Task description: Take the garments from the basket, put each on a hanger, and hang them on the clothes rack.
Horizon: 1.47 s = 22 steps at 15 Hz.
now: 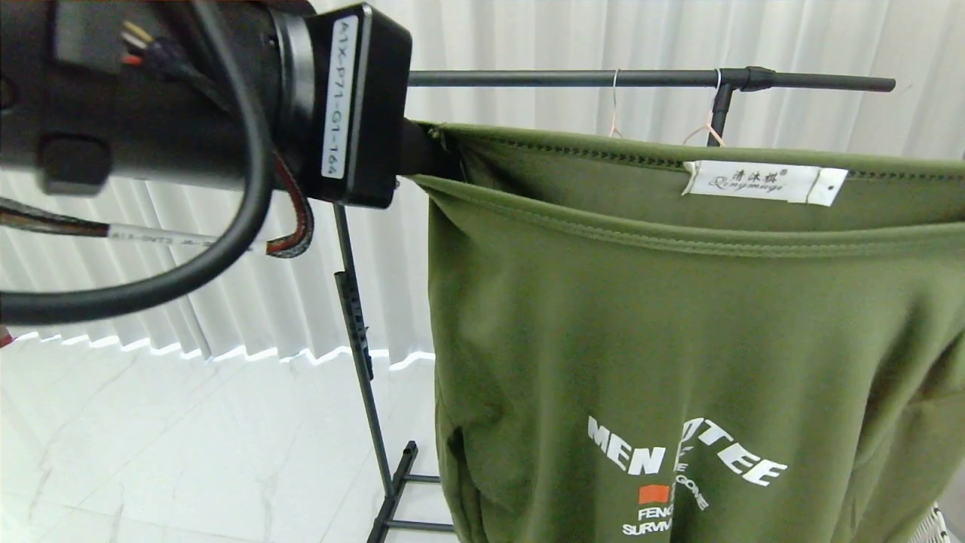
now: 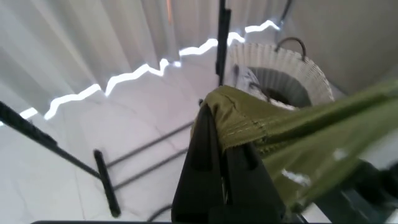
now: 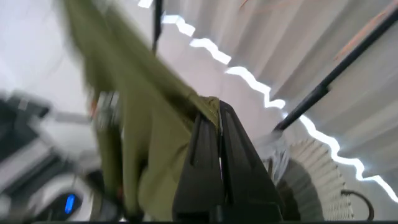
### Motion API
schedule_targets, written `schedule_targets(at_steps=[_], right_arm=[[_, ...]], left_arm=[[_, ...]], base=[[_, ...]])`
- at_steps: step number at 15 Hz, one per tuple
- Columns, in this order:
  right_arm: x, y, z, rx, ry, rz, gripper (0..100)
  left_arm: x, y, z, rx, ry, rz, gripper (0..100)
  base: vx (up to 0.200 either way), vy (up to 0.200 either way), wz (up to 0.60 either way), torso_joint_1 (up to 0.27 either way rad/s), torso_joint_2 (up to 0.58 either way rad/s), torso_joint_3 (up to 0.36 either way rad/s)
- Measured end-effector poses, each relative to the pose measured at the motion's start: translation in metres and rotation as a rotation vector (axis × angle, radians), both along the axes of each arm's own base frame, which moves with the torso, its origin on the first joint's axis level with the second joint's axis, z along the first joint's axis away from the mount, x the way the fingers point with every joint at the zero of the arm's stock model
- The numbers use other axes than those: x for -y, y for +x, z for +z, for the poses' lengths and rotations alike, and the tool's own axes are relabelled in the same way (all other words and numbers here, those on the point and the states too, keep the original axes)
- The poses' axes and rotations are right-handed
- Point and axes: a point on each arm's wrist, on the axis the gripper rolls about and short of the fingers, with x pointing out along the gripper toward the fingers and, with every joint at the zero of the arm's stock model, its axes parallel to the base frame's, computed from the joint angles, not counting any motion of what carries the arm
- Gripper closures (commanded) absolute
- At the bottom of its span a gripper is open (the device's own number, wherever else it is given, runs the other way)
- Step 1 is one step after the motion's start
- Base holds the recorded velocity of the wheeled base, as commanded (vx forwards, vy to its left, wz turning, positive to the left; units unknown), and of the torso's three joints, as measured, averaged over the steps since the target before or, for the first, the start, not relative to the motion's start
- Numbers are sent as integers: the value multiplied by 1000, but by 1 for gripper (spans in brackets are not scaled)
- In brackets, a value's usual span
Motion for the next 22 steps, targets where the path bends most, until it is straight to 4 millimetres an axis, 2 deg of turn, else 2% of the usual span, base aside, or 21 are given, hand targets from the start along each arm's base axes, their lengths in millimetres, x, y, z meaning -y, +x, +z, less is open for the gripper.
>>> schedule_targets(at_steps=[3,6,11,14,16,19,22], right_arm=[[-23,25,12,77,107,-42,100],[-45,46,19,138,178,-43,100],[-58,58,12,113,148,-45,100],[-46,59,7,42,61,-98,100],[-31,56,14,27,45,-154,100],[-13,46,20,17,53,-208,100],[-7,40,17,6,49,-215,100]], left_arm=[[-1,-24,0,-49,-28,-92,100],[-11,-42,-1,-93,-55,-242,100],[-23,-51,5,-75,-82,-265,100],[-23,-42,10,6,-43,-223,100],[-19,-29,20,55,-50,-149,100],[1,-2,26,113,-63,-29,100],[12,9,20,102,-43,-16,100]], base=[[0,0,0,0,0,0],[0,0,0,0,0,0],[0,0,0,0,0,0],[0,0,0,0,0,0],[0,0,0,0,0,0],[0,0,0,0,0,0],[0,0,0,0,0,0]])
